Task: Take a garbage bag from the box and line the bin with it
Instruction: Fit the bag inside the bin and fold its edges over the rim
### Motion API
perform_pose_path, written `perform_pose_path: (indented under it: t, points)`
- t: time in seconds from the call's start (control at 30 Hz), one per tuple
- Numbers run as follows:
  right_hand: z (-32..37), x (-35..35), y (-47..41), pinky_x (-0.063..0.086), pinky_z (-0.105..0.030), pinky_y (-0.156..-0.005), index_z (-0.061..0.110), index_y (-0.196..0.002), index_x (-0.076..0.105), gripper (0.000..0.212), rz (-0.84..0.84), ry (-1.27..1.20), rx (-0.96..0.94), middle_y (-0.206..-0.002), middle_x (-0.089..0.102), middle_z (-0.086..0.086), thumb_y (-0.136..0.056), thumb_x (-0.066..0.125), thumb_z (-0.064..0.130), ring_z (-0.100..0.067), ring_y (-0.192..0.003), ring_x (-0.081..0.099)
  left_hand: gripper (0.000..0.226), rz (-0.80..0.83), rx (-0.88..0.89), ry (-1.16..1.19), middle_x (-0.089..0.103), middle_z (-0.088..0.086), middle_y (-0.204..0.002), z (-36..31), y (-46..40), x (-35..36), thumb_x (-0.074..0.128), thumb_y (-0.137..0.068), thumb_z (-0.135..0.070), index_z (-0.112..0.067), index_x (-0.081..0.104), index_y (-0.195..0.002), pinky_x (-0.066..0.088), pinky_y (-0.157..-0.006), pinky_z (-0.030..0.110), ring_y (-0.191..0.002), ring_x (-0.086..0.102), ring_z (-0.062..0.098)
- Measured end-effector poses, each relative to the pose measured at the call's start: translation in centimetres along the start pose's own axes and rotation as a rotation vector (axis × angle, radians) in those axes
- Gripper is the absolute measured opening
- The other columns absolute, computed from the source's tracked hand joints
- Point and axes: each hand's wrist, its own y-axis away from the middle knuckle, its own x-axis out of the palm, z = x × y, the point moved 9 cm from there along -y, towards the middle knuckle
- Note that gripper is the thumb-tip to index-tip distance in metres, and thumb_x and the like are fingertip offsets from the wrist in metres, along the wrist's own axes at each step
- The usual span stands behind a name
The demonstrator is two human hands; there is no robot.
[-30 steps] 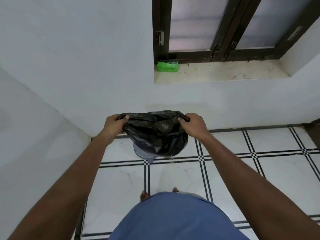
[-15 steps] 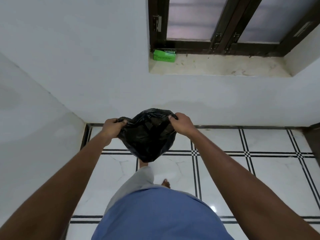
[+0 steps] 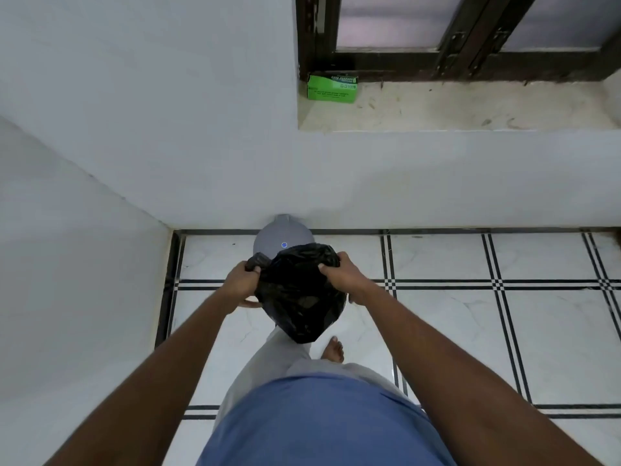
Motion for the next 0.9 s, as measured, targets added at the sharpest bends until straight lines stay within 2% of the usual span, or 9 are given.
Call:
perform_pose_path:
  t: [0.1,0.17,0.23,0.37,0.43,0.57,0.63,0.77,0.9]
  points:
    - [-2.9,2.3,-1.6,0.053,-0.054,-0.087,0.026,-0.156,0.029,0.06,0.029,-0.039,0.146,-0.139,0.053,-0.005,-0.109,0.061,0.043,-0.041,-0.131,0.059,0.03,-0.006,-0.087,0.098,0.069,0.014,-0.125,2.4,-2.0,0.5,0.042,-0.114,-0.036,-0.018,0.052,-0.135,0.067,-0.062,0.051,-0.096,0.078,0.037]
    - [-4.0,3.5,-2.9,0.057,-0.044,-0.079,0.023,-0.152,0.032,0.054,0.001,-0.102,0.159,-0.136,0.06,-0.008,-0.109,0.06,0.038,-0.035,-0.122,0.064,0.031,-0.029,-0.105,0.185,0.068,0.014,-0.128,3.4,-3.2,0.9,0.041,-0.115,-0.036,-0.017,0.053,-0.136,0.068,-0.064,0.052,-0.099,0.077,0.039]
    - [-4.5,4.8,-5.3,0.063,-0.047,-0.082,0.022,-0.147,0.037,0.047,-0.021,-0.182,0.179,-0.136,0.065,-0.011,-0.109,0.062,0.034,-0.029,-0.116,0.067,0.028,-0.067,-0.104,0.266,0.067,0.014,-0.131,3.5,-5.4,1.0,0.044,-0.115,-0.033,-0.017,0.059,-0.133,0.068,-0.07,0.051,-0.109,0.073,0.038]
    - [-3.8,6.7,-8.2,0.066,-0.045,-0.08,0.028,-0.142,0.048,0.038,-0.019,-0.36,0.206,-0.133,0.068,-0.004,-0.109,0.065,0.034,-0.023,-0.113,0.071,0.025,-0.148,0.029,0.246,0.075,0.009,-0.112,2.4,-7.5,0.4,0.048,-0.114,-0.035,-0.021,0.069,-0.115,0.066,-0.088,0.049,-0.106,0.075,0.032]
    - [-3.0,7.4,-10.3,0.065,-0.041,-0.08,0.031,-0.131,0.055,0.024,-0.045,-0.449,0.209,-0.129,0.07,-0.002,-0.11,0.067,0.029,-0.019,-0.11,0.071,0.026,-0.192,0.094,0.183,0.075,0.004,-0.105,1.9,-8.9,-0.2,0.049,-0.114,-0.036,-0.018,0.068,-0.116,0.06,-0.084,0.039,-0.101,0.073,0.027]
    - [-1.9,8.3,-14.7,0.061,-0.051,-0.109,0.029,-0.135,0.058,0.033,-0.083,-0.523,0.186,-0.135,0.071,-0.003,-0.106,0.074,0.03,-0.024,-0.123,0.07,0.026,-0.237,0.139,0.141,0.074,0.004,-0.113,1.6,-11.9,-1.3,0.054,-0.112,-0.038,-0.016,0.066,-0.121,0.057,-0.088,0.035,-0.106,0.071,0.022]
    - [-1.7,8.6,-16.7,0.06,-0.052,-0.11,0.03,-0.131,0.06,0.031,-0.097,-0.555,0.202,-0.13,0.072,-0.002,-0.104,0.077,0.03,-0.025,-0.123,0.07,0.027,-0.241,0.137,0.142,0.075,0.004,-0.115,1.8,-13.8,-1.5,0.056,-0.111,-0.038,-0.016,0.066,-0.122,0.058,-0.095,0.039,-0.109,0.072,0.022]
    - [-2.2,9.2,-21.6,0.065,-0.053,-0.1,0.028,-0.136,0.059,0.035,-0.091,-0.556,0.232,-0.133,0.071,-0.003,-0.105,0.076,0.032,-0.026,-0.12,0.071,0.02,-0.266,0.144,0.085,0.072,-0.001,-0.106,1.7,-18.0,-1.2,0.056,-0.112,-0.034,-0.017,0.063,-0.118,0.053,-0.082,0.027,-0.099,0.069,0.018]
    - [-3.2,9.8,-26.3,0.065,-0.035,-0.068,0.027,-0.141,0.057,0.036,-0.066,-0.531,0.262,-0.126,0.07,0.004,-0.108,0.072,0.032,-0.016,-0.108,0.07,0.023,-0.294,0.103,0.072,0.069,0.0,-0.095,3.4,-23.2,-0.4,0.056,-0.111,-0.035,-0.013,0.062,-0.112,0.05,-0.073,0.026,-0.088,0.065,0.019]
